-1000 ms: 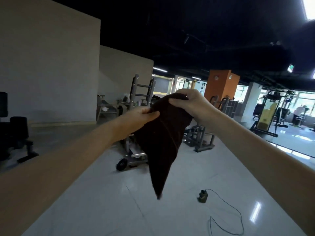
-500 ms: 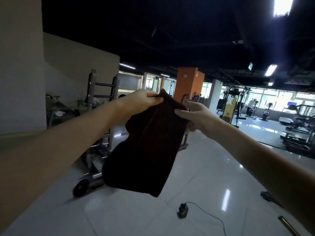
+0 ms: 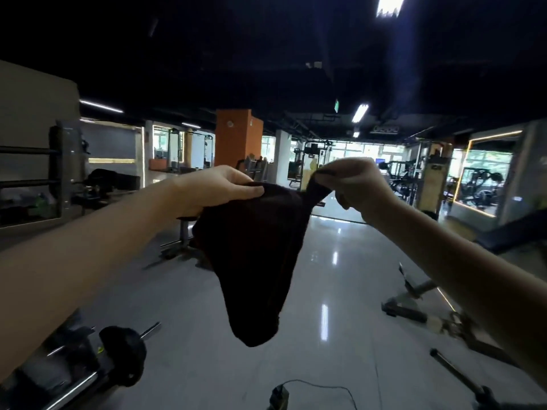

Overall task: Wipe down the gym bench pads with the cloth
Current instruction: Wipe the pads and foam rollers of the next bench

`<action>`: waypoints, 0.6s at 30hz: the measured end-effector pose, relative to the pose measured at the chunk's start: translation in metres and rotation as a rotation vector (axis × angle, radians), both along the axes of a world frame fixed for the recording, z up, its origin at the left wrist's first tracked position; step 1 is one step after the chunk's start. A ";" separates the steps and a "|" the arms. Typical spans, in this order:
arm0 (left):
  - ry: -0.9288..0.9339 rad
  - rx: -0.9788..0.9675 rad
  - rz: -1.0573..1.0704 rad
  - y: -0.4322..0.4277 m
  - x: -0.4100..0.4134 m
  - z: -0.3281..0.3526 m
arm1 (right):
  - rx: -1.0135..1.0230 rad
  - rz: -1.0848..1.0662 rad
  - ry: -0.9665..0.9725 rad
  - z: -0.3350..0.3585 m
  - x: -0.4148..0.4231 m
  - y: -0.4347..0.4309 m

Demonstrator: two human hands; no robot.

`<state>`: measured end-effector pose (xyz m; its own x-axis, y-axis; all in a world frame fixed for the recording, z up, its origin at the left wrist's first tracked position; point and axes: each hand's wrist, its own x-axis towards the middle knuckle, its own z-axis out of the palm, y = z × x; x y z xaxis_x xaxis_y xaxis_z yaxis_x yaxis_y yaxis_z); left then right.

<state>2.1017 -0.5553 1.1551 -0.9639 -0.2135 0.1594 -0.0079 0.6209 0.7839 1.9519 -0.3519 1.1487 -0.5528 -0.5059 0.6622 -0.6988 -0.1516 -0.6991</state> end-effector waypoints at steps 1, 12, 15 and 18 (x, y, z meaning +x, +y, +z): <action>0.005 0.031 -0.004 -0.020 -0.017 0.002 | -0.016 -0.014 -0.048 0.001 -0.018 -0.002; 0.015 0.306 -0.139 -0.079 -0.228 -0.018 | 0.148 -0.192 -0.012 -0.004 -0.174 -0.025; 0.012 0.246 -0.113 -0.063 -0.279 -0.025 | 0.208 -0.346 0.206 -0.004 -0.215 -0.030; 0.006 0.208 -0.073 -0.046 -0.334 -0.026 | 0.215 -0.330 0.246 -0.002 -0.258 -0.027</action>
